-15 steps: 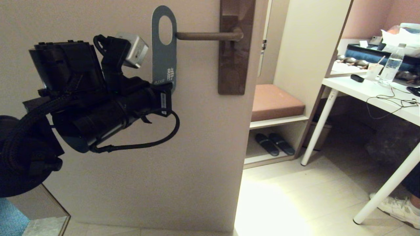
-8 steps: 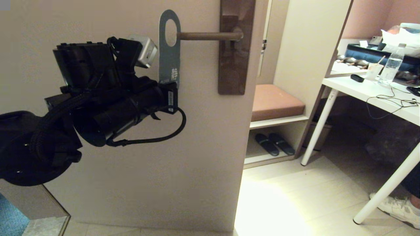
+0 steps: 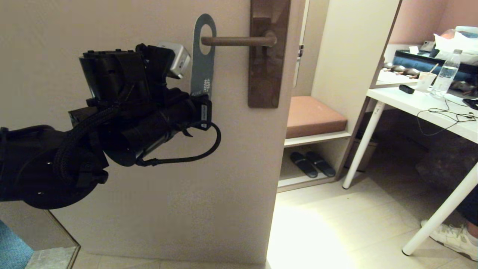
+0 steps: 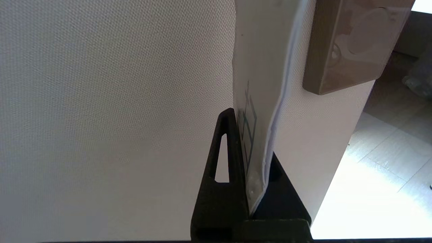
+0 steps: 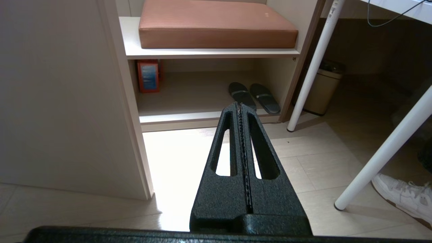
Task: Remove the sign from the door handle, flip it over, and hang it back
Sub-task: Hang the sign back with the other side facing out
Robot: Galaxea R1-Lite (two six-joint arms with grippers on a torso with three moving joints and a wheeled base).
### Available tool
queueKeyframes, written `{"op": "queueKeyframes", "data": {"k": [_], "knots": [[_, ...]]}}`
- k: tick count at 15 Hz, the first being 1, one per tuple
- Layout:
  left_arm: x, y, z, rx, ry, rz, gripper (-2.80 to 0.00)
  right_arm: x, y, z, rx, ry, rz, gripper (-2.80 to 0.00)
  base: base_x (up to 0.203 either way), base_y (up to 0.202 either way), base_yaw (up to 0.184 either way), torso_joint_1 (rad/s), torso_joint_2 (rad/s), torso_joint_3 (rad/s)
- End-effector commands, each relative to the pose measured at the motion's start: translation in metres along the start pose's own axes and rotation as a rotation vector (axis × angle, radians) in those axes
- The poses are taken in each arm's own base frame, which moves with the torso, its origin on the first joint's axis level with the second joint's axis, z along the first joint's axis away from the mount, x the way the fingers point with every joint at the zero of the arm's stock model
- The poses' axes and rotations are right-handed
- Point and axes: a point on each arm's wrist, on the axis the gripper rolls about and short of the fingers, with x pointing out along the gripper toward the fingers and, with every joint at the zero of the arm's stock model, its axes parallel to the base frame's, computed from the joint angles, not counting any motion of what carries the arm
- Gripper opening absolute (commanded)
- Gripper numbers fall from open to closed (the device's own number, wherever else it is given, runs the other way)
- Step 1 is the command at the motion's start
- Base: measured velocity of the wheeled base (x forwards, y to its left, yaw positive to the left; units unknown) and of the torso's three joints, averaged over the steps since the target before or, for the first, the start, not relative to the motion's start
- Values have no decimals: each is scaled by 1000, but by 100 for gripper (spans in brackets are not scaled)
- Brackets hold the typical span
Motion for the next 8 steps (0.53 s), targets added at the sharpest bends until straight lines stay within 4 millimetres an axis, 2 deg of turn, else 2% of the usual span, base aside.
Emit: {"op": "queueKeyframes", "data": {"k": [1,4,8], "knots": [[2,-1,-2,2,4,-1,-280,0,0,0,0,0,1,-280,0,0,0,0,0,0],[5,-3,-2,1,3,-3,-280,0,0,0,0,0,1,-280,0,0,0,0,0,0],[4,-16,1,-1,-3,-4,-280,0,0,0,0,0,1,-280,0,0,0,0,0,0]]}}
